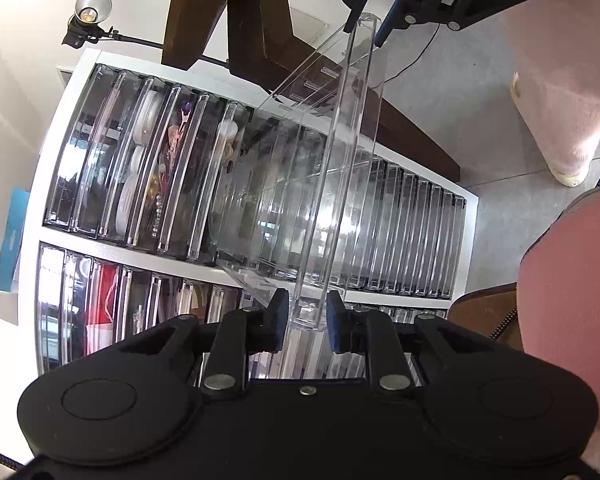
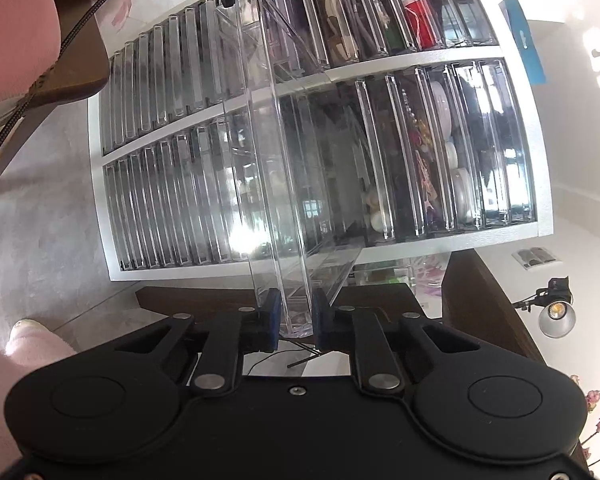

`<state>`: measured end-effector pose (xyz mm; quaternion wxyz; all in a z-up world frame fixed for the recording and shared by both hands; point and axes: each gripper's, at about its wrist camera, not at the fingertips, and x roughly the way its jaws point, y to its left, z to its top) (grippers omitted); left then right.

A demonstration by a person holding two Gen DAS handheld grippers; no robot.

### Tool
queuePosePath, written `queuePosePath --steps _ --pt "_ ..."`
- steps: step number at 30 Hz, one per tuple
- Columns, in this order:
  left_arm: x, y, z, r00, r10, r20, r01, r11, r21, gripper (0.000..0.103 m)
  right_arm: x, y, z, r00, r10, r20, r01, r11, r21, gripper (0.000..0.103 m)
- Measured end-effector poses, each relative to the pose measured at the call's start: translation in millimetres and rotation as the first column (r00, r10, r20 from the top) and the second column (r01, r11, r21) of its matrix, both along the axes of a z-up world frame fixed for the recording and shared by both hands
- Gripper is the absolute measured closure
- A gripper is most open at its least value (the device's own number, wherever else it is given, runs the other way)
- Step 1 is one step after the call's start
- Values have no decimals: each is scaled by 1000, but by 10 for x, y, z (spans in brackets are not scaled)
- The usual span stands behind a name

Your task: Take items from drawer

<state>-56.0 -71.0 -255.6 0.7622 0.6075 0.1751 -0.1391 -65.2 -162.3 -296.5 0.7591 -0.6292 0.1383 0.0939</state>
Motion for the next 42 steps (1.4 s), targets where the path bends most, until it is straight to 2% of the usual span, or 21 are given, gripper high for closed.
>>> queuePosePath --steps 5,10,14,20,23,28,33,35,36,42 --pt "15 4 -7 1000 4 -11 -4 1000 0 89 4 2 5 1000 -4 -4 4 1000 7 87" --pt "22 13 -4 1000 5 -18 -5 1000 -2 91 -9 14 6 1000 -7 -3 7 1000 2 88" --pt "28 16 1 1000 1 -20 -1 1000 -4 91 -33 4 -7 1000 -11 -21 11 1000 13 100" --pt "29 14 4 1000 -6 -17 5 1000 -3 91 -13 0 -20 1000 -9 -10 9 1000 2 100" --pt "20 11 -1 1000 -6 -16 6 1000 0 91 -6 12 -37 1000 4 8 -3 1000 -19 91" --pt "20 20 4 1000 -9 -16 9 1000 0 91 8 21 -39 1000 15 10 -15 1000 -20 88" --pt "54 16 12 1000 -1 -5 1 1000 1 91 35 8 -16 1000 16 23 -16 1000 -10 89" --pt "88 21 23 1000 10 0 -10 1000 -3 91 55 15 -8 1000 17 23 -17 1000 -7 98" --pt "107 27 29 1000 15 -1 -15 1000 -5 91 71 21 -4 1000 17 17 -17 1000 -5 99" --pt "174 41 23 1000 15 3 -15 1000 6 91 156 21 -21 1000 14 5 -14 1000 -3 99"
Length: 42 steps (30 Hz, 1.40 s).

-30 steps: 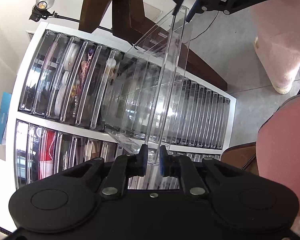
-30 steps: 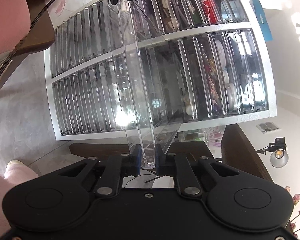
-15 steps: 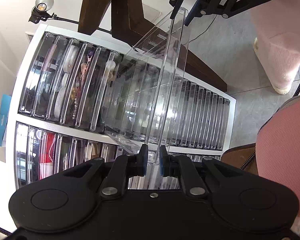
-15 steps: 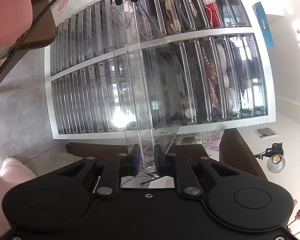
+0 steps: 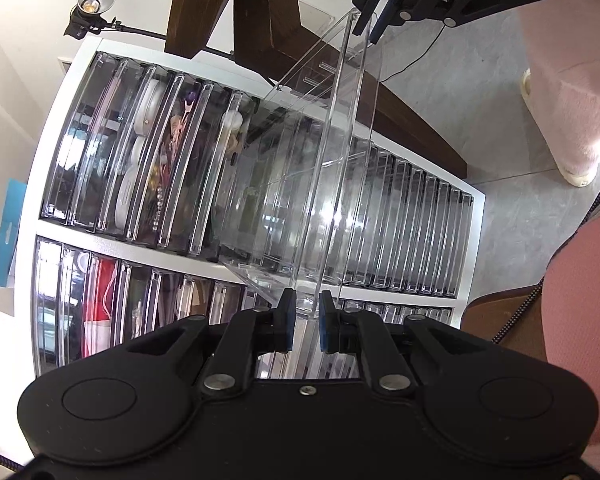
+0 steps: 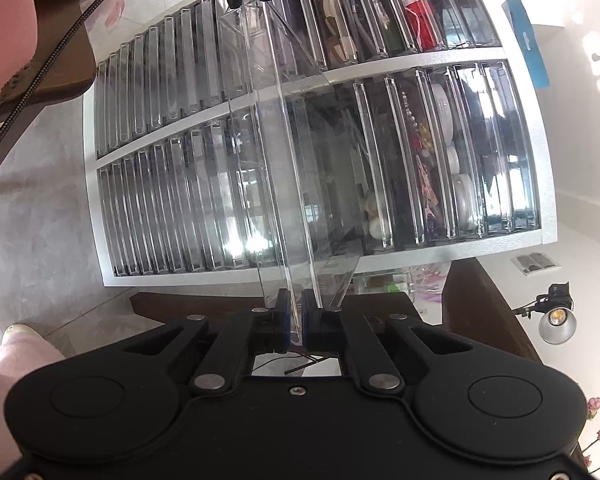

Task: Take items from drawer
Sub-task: 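Push the clear drawer into the cabinet with both grippers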

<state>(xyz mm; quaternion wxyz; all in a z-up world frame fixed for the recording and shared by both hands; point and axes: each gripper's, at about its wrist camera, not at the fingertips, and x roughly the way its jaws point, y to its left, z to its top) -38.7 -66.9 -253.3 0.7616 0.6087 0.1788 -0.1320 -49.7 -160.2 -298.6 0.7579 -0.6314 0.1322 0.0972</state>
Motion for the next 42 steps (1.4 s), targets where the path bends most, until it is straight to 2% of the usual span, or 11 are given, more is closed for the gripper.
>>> queuePosePath --steps 13,35,42 --pt "82 -79 -61 999 -35 12 35 999 31 91 114 -45 -24 1000 11 14 -11 1000 -23 96" --pt "436 -33 -69 1000 17 16 -18 1000 25 91 399 -6 -3 999 31 10 -31 999 -12 96" --pt "584 -7 -91 1000 5 19 -6 999 41 91 551 12 -16 1000 22 14 -22 1000 -8 96"
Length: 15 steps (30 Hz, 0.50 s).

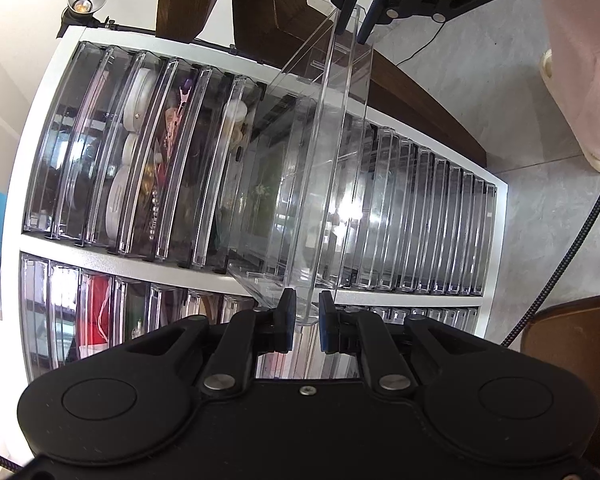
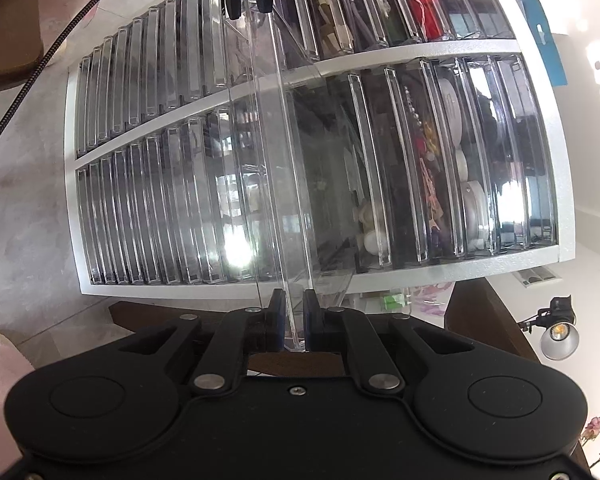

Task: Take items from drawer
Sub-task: 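Push the clear drawer into the cabinet with both grippers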

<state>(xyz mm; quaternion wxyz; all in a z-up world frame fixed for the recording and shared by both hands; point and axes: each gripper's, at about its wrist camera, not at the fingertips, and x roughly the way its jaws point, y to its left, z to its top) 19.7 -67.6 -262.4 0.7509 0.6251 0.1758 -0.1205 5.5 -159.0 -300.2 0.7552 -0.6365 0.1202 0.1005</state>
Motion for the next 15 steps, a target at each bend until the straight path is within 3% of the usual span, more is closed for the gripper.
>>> queuePosePath --steps 15 --pt "279 28 -47 1000 -24 8 24 999 22 91 308 45 -33 1000 -4 14 4 1000 7 93"
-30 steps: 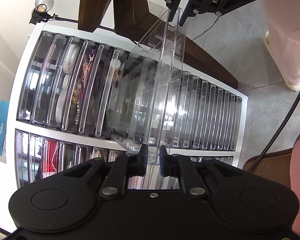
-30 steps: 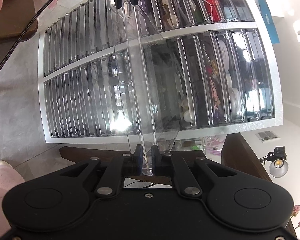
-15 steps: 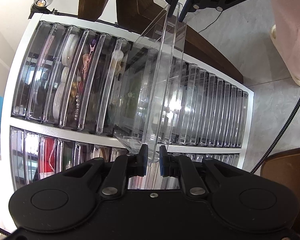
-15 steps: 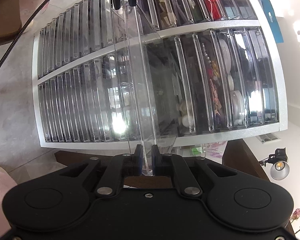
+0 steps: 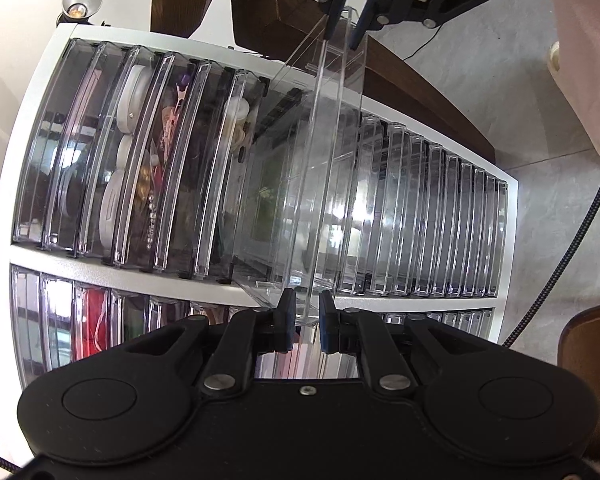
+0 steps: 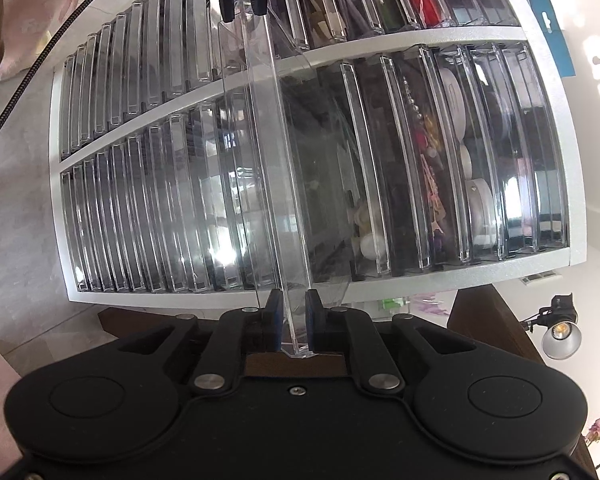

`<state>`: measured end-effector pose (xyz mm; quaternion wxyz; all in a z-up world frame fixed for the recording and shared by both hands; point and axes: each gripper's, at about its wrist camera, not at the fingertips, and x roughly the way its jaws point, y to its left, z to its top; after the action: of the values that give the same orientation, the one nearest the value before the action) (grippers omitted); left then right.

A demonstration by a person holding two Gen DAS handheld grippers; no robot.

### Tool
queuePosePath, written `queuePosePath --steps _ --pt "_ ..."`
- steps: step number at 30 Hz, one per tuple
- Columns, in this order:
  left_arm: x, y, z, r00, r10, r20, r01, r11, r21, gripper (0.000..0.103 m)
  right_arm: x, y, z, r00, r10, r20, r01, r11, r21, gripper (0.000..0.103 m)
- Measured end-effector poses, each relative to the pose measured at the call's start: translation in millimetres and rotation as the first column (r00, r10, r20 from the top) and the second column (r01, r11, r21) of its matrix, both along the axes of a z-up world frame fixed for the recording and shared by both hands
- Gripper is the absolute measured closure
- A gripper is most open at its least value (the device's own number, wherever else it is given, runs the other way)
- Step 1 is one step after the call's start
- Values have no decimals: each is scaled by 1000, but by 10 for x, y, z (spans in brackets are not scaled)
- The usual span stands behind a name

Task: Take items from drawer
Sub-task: 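Push the clear drawer into the cabinet with both grippers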

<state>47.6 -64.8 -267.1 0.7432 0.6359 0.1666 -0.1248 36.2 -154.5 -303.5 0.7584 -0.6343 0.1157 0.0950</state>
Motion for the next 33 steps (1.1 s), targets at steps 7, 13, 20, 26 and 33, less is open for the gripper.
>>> queuePosePath --steps 7,13,20,26,33 --pt "155 8 -7 1000 13 4 -13 1000 -8 90 157 16 8 1000 -6 -2 6 1000 7 93" --pt "266 27 -19 1000 21 9 -21 1000 -15 90 266 30 12 1000 -10 -5 10 1000 11 93" --pt "393 55 -16 1000 28 10 -27 999 -22 90 380 58 2 1000 -8 -4 8 1000 9 93" --pt "475 67 -24 999 27 17 -27 999 -20 90 476 83 -7 1000 -13 -2 13 1000 10 93" --pt "589 76 -36 999 33 21 -33 999 -19 90 596 92 -9 1000 -12 -3 12 1000 17 93"
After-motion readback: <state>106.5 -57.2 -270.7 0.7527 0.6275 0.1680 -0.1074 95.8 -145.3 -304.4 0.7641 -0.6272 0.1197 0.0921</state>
